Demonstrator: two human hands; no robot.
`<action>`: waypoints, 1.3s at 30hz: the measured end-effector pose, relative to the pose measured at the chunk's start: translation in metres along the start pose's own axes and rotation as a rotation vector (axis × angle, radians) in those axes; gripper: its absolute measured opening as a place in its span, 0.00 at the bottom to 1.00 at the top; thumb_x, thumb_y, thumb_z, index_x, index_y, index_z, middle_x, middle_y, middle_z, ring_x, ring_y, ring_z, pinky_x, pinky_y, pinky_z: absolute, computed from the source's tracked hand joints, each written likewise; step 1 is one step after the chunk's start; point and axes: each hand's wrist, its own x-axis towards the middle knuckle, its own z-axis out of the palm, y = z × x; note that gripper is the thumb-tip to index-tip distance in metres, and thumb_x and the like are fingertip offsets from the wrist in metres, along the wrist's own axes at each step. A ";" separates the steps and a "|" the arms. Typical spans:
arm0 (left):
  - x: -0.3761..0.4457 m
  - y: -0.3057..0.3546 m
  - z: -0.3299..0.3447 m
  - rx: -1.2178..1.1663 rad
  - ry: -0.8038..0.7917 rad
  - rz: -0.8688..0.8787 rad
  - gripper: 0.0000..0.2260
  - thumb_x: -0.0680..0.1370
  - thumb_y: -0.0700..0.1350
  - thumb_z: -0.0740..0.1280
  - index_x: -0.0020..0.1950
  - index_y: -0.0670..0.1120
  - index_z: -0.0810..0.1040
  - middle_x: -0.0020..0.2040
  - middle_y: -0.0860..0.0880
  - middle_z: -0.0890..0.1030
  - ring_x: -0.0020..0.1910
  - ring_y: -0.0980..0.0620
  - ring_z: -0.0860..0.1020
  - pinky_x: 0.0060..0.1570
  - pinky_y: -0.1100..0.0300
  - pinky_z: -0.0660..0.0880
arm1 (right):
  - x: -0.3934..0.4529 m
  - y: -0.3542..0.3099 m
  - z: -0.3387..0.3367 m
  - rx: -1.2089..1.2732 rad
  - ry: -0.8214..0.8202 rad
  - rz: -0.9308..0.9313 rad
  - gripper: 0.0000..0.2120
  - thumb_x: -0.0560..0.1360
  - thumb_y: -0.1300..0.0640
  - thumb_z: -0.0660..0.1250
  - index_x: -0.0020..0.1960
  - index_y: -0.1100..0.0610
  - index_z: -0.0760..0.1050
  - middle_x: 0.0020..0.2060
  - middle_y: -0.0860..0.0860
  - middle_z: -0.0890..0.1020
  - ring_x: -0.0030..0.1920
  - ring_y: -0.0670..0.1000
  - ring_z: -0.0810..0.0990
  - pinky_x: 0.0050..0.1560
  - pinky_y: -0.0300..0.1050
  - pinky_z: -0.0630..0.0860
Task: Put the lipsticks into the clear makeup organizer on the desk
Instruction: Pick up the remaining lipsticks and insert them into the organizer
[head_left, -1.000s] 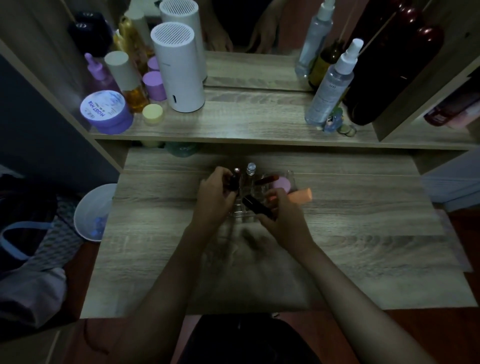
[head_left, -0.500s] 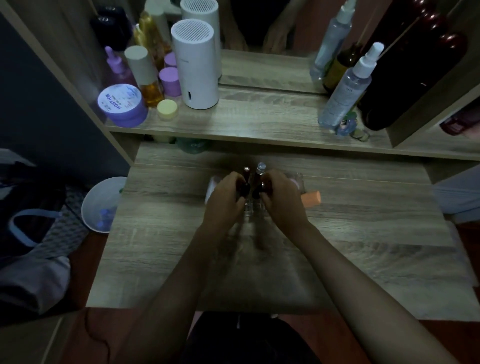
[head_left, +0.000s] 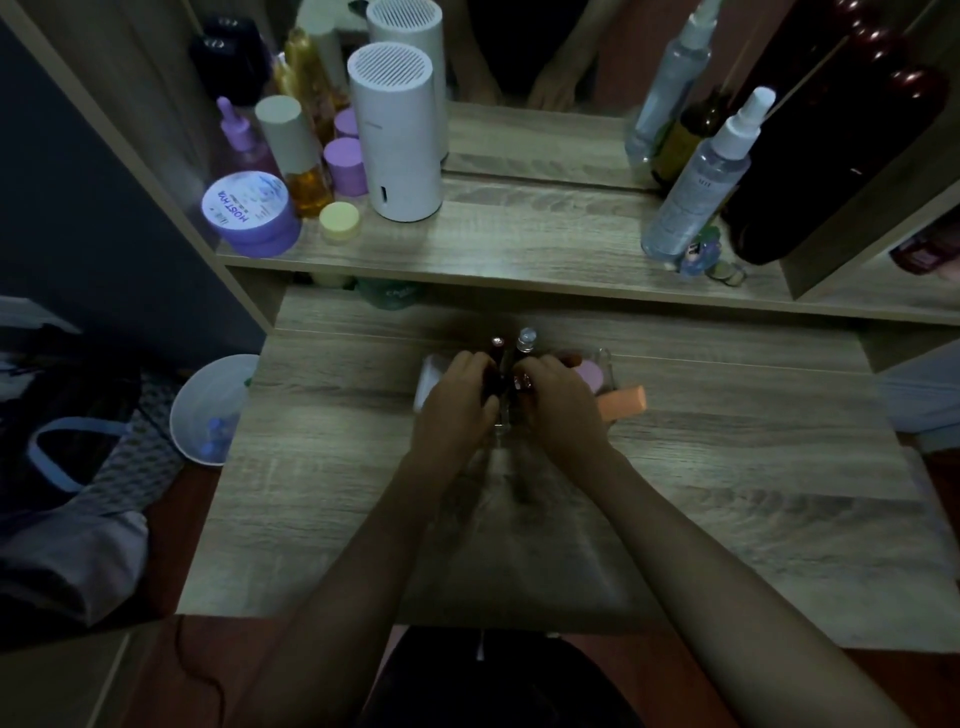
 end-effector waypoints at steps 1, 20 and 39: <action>0.001 0.001 -0.001 -0.006 0.002 0.003 0.11 0.70 0.39 0.67 0.51 0.45 0.75 0.51 0.46 0.78 0.46 0.49 0.76 0.42 0.66 0.60 | 0.000 0.000 0.001 0.002 0.003 0.004 0.07 0.75 0.67 0.63 0.52 0.64 0.76 0.49 0.61 0.81 0.50 0.58 0.79 0.53 0.52 0.75; 0.026 0.037 -0.031 -0.170 0.053 0.192 0.13 0.72 0.39 0.68 0.56 0.42 0.75 0.54 0.45 0.76 0.46 0.57 0.73 0.42 0.72 0.70 | -0.007 0.018 -0.027 0.025 0.208 0.054 0.13 0.71 0.65 0.68 0.55 0.61 0.74 0.55 0.60 0.74 0.49 0.52 0.75 0.44 0.38 0.69; 0.034 0.038 -0.022 -0.132 0.062 0.206 0.09 0.74 0.38 0.66 0.54 0.41 0.78 0.51 0.42 0.80 0.47 0.52 0.76 0.47 0.65 0.69 | 0.027 0.017 -0.032 0.092 0.191 0.052 0.07 0.72 0.66 0.67 0.50 0.64 0.77 0.48 0.61 0.80 0.48 0.57 0.78 0.50 0.50 0.74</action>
